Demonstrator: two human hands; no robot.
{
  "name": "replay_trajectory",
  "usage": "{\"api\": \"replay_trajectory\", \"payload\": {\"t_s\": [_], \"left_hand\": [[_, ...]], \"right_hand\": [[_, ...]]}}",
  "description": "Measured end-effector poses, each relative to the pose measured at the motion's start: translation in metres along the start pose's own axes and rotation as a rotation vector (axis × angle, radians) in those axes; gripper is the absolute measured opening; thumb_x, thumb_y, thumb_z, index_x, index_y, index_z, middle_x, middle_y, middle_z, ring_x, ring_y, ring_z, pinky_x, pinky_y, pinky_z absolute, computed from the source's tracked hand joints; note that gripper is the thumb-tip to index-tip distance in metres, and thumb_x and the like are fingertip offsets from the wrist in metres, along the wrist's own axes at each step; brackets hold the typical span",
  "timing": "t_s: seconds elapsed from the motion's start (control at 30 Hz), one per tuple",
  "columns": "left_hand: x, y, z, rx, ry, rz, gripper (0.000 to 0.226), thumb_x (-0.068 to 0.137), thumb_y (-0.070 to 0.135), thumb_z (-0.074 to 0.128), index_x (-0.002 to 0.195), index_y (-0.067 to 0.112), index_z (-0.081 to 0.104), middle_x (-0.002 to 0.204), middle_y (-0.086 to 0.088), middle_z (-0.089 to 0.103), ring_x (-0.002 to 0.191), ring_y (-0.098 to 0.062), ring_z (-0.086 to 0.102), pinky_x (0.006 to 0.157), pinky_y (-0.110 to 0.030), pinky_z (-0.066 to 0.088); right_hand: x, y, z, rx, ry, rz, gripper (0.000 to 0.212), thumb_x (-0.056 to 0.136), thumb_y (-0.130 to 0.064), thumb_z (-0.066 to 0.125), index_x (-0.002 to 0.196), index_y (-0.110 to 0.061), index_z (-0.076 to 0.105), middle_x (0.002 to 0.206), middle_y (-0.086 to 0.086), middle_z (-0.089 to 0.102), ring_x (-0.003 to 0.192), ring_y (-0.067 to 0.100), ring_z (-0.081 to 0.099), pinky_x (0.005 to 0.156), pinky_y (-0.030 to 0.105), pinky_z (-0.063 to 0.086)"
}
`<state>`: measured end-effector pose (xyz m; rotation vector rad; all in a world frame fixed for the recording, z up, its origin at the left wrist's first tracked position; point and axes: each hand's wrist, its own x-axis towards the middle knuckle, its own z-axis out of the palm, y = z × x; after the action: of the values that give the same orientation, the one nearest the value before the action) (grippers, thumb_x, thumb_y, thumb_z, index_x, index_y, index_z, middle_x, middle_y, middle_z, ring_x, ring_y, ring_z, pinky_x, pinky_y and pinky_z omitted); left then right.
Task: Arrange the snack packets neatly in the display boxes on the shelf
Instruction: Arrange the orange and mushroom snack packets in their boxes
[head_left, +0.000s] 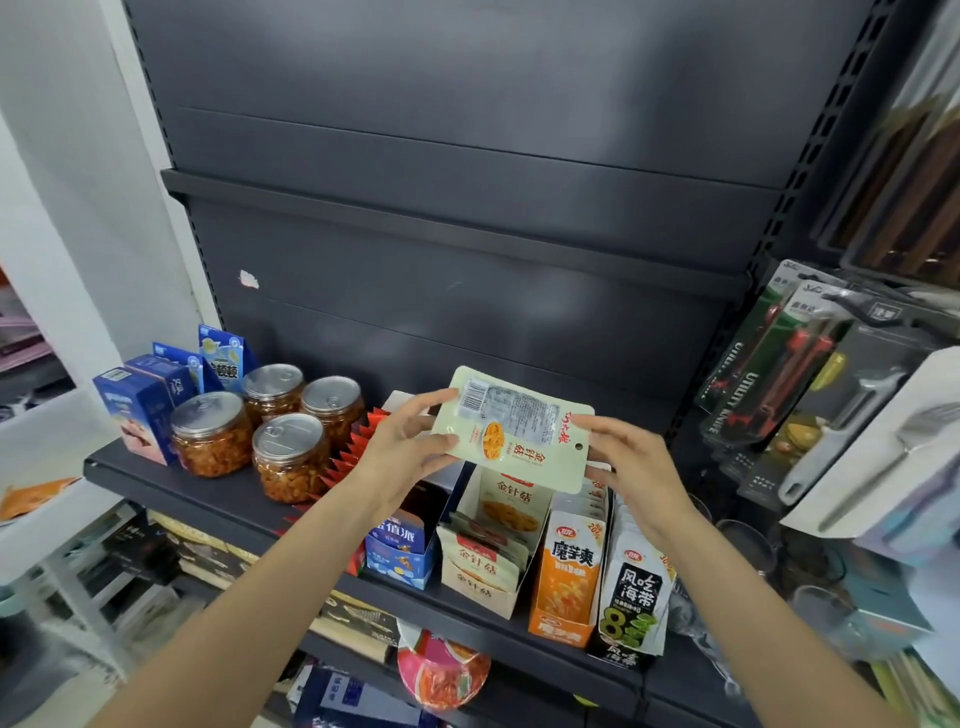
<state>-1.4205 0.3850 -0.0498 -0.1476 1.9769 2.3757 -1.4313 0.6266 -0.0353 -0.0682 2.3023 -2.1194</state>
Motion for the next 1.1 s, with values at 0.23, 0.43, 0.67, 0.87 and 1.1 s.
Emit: {"api": "replay_trajectory", "payload": {"t_s": [0.23,0.43,0.67,0.87,1.1], "left_hand": [[-0.017,0.0,0.0,0.335,-0.08,0.261,0.064,0.084,-0.007,0.061,0.12,0.045,0.051,0.117,0.01,0.059,0.107,-0.006,0.06,0.083,-0.025,0.056],[-0.013,0.001,-0.004,0.358,-0.091,0.235,0.064,0.084,-0.008,0.06,0.125,0.041,0.051,0.115,0.008,0.06,0.108,-0.011,0.062,0.087,-0.029,0.055],[-0.005,-0.006,-0.01,0.101,-0.144,-0.064,0.047,0.09,-0.006,0.052,0.129,0.019,0.055,0.122,-0.006,0.063,0.117,-0.019,0.057,0.097,-0.033,0.049],[0.005,-0.017,-0.008,0.015,-0.147,-0.198,0.03,0.094,0.005,0.047,0.122,-0.002,0.057,0.11,-0.014,0.066,0.101,-0.021,0.064,0.088,-0.025,0.051],[0.02,-0.023,0.001,0.348,-0.038,-0.191,0.032,0.098,0.021,0.05,0.124,0.004,0.056,0.118,-0.013,0.065,0.095,-0.014,0.066,0.077,-0.016,0.053]], "right_hand": [[-0.003,0.004,-0.002,0.035,-0.013,-0.116,0.046,0.085,0.01,0.056,0.102,-0.032,0.066,0.107,0.0,0.069,0.097,0.014,0.067,0.081,0.03,0.056],[-0.002,0.01,-0.002,0.083,-0.026,-0.096,0.045,0.085,0.01,0.056,0.104,-0.03,0.065,0.108,0.0,0.069,0.098,0.014,0.067,0.075,0.026,0.056],[0.003,0.009,-0.006,0.059,-0.034,-0.102,0.042,0.092,0.007,0.042,0.104,-0.022,0.07,0.101,0.0,0.072,0.098,0.014,0.067,0.084,0.025,0.054],[0.011,0.008,-0.009,-0.315,0.092,-0.367,0.017,0.079,-0.01,0.071,0.081,-0.027,0.072,0.102,-0.012,0.065,0.096,0.002,0.06,0.085,0.014,0.046],[0.021,0.019,-0.015,-0.496,0.067,-0.305,0.009,0.084,-0.019,0.067,0.087,-0.018,0.075,0.083,-0.012,0.072,0.076,0.003,0.066,0.069,0.028,0.055]]}}
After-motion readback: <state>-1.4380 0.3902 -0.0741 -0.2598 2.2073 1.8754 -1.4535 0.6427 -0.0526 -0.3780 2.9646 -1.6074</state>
